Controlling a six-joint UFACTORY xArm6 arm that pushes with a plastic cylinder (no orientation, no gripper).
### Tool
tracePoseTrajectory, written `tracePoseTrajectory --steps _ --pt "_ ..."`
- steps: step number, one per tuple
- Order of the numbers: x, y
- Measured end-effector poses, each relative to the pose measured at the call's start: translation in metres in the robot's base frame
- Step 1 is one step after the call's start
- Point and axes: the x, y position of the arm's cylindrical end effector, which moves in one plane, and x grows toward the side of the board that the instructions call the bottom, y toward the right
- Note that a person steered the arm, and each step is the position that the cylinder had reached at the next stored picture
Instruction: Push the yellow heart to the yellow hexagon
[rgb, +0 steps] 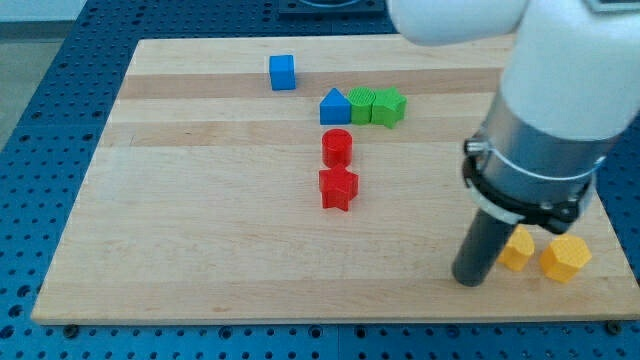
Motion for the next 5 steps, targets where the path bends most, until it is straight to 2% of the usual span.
tracePoseTrajectory --steps 3,5 --pt "-0.022 0.002" --pt "-0.022 0.040"
